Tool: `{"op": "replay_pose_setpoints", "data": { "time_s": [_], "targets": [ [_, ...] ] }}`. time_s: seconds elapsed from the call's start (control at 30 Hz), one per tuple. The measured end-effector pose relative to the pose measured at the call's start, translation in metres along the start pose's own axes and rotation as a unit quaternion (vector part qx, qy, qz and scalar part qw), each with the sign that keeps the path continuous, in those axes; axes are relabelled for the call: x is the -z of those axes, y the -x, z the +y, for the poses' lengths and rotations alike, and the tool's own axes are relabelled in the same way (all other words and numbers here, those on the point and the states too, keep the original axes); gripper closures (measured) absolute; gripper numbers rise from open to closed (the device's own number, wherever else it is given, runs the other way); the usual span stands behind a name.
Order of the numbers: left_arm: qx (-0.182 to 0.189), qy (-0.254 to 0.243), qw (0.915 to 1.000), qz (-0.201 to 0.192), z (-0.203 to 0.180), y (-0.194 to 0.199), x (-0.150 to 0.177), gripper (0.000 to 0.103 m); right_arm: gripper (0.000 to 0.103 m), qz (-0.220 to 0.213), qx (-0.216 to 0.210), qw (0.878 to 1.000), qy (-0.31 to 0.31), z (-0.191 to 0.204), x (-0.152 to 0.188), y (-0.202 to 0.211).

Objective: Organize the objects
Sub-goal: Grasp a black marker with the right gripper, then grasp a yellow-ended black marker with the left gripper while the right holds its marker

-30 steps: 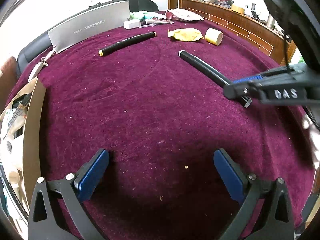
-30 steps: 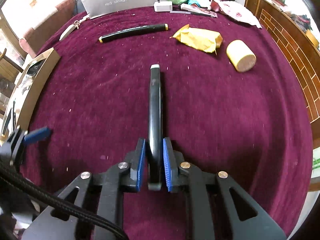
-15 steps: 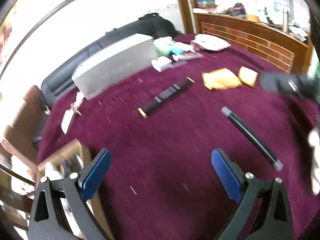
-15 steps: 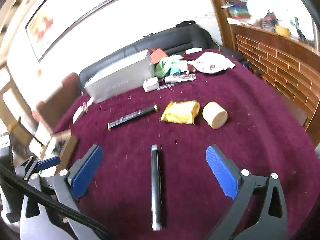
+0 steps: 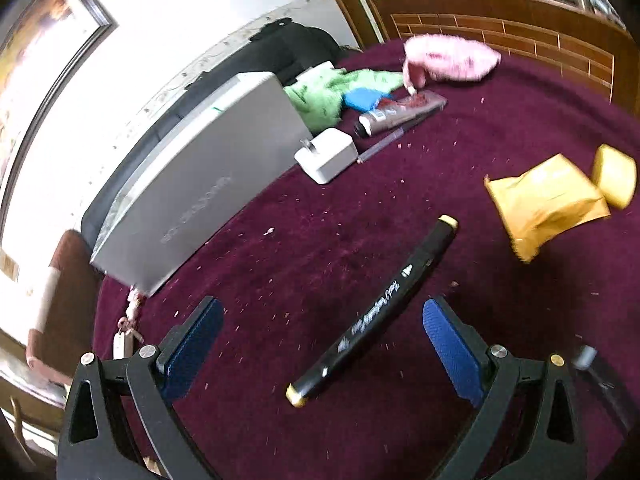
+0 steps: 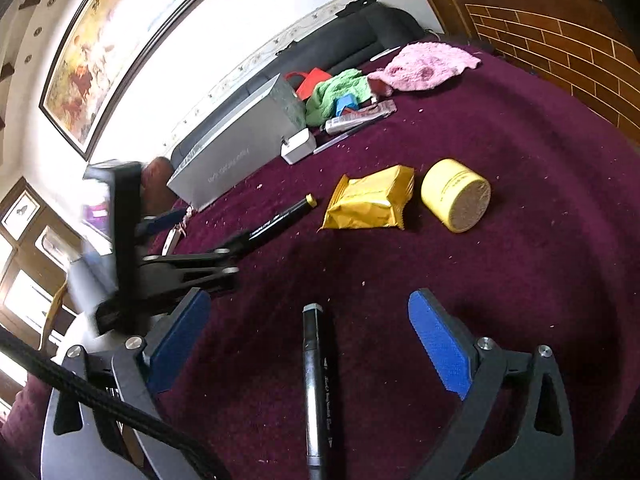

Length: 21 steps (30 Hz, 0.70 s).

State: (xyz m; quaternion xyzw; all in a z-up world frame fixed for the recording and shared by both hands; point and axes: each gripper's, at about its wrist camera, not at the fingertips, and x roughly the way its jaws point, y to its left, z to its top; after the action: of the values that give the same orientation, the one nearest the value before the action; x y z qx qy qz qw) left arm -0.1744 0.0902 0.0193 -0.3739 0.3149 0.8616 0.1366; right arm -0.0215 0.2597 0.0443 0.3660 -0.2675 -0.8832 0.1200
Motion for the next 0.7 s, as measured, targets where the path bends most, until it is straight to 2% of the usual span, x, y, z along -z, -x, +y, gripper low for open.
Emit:
{"op": "replay_pose_setpoints", "data": {
  "time_s": [0.1, 0.13, 0.17, 0.23, 0.27, 0.3, 0.33, 0.43, 0.5, 0.7],
  "targets": [
    [0.026, -0.004, 0.9996, 0.011, -0.007, -0.013, 0.002, 0.005, 0.003, 0.007, 0.008, 1.000, 0.001, -0.002, -0.001, -0.003],
    [0.032, 0.003, 0.9995, 0.004, -0.008, -0.013, 0.004, 0.006, 0.003, 0.009, 0.009, 1.000, 0.000, -0.003, -0.001, -0.004],
    [0.042, 0.006, 0.9991, 0.010, -0.009, -0.013, 0.004, 0.012, 0.003, 0.012, 0.010, 1.000, -0.002, -0.003, 0.000, -0.004],
    [0.091, 0.027, 0.9951, 0.027, -0.005, -0.014, 0.003, 0.040, 0.003, 0.015, 0.012, 1.000, -0.004, -0.005, 0.000, -0.007],
    [0.127, 0.047, 0.9899, 0.041, -0.002, -0.014, 0.003, 0.068, 0.003, 0.016, 0.013, 1.000, -0.006, -0.005, 0.000, -0.007],
    [0.131, 0.055, 0.9886, 0.049, -0.003, -0.012, 0.002, 0.085, 0.003, 0.020, 0.013, 1.000, -0.008, -0.006, 0.001, -0.008],
    [0.125, 0.051, 0.9893, 0.054, -0.006, -0.007, 0.002, 0.091, 0.003, 0.022, 0.014, 1.000, -0.009, -0.007, 0.002, -0.009],
    [0.113, 0.050, 0.9909, 0.053, -0.015, 0.005, 0.006, 0.091, 0.003, 0.030, 0.019, 0.999, -0.013, -0.009, 0.003, -0.012],
    [0.124, 0.060, 0.9888, 0.058, -0.015, 0.015, 0.014, 0.091, 0.003, 0.032, 0.021, 0.999, -0.014, -0.010, 0.004, -0.014],
    [0.145, 0.096, 0.9821, 0.073, -0.012, 0.064, 0.068, 0.092, 0.003, 0.050, 0.031, 0.998, 0.005, -0.005, 0.008, -0.021]
  ]
}}
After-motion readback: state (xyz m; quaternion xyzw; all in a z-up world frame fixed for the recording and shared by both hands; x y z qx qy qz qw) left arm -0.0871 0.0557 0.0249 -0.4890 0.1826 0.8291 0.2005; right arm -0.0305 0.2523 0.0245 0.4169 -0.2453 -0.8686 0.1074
